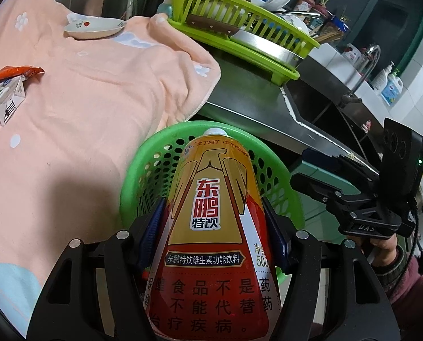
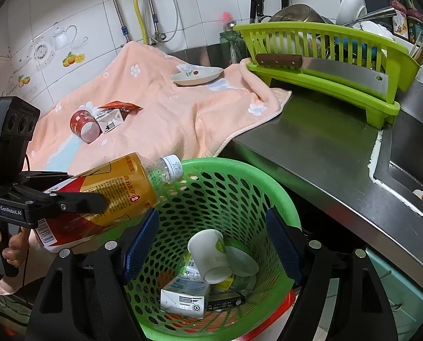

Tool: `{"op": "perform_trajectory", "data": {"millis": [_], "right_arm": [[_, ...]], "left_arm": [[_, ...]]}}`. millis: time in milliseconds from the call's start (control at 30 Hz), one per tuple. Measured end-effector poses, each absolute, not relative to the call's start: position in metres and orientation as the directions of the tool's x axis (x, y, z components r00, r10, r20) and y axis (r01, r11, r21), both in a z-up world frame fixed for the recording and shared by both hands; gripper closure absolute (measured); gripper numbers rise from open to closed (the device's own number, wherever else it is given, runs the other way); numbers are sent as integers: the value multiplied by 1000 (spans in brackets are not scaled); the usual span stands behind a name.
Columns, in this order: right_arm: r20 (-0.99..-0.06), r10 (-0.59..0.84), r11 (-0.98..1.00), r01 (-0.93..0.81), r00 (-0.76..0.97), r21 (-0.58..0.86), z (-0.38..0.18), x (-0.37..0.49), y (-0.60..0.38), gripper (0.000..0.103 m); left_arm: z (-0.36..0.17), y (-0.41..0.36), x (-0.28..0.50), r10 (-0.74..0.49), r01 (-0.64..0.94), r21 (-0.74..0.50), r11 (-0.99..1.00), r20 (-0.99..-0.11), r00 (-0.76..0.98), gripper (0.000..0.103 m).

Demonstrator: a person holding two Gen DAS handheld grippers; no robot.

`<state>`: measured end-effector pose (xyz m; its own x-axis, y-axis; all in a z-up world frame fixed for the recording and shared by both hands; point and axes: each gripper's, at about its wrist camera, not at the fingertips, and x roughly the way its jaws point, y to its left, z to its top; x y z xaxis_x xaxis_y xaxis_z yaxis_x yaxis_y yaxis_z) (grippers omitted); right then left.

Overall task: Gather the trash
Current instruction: 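Drop the paper cup into the green basket with the right tool while the left tool drops the bottle in, then reach the left tool to the red printed cup while the right tool reaches the orange snack wrapper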

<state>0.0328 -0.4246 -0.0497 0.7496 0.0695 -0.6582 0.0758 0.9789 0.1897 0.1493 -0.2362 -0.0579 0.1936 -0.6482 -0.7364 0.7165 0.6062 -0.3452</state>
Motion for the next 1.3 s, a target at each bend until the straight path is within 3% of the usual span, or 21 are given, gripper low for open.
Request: {"op": "perform_trajectory", "data": {"millis": [233, 400, 667, 1300], "right_arm": [[-657, 69, 979, 75, 750, 188, -51, 33, -424, 28], [-656, 71, 979, 73, 751, 189, -51, 33, -422, 28], [-656, 94, 981, 44, 749, 190, -47, 43, -412, 28], [-646, 261, 965, -190, 717, 179, -21, 144, -342, 28]], "left_arm": [[-63, -239, 151, -649, 705, -371, 604, -743, 164, 37], [-62, -235, 152, -664, 693, -391, 605, -729, 168, 27], [-51, -217, 158, -638, 673, -348, 653, -731, 241, 27], [-10, -77, 255, -441, 303, -323, 897, -715, 543, 20]]}}
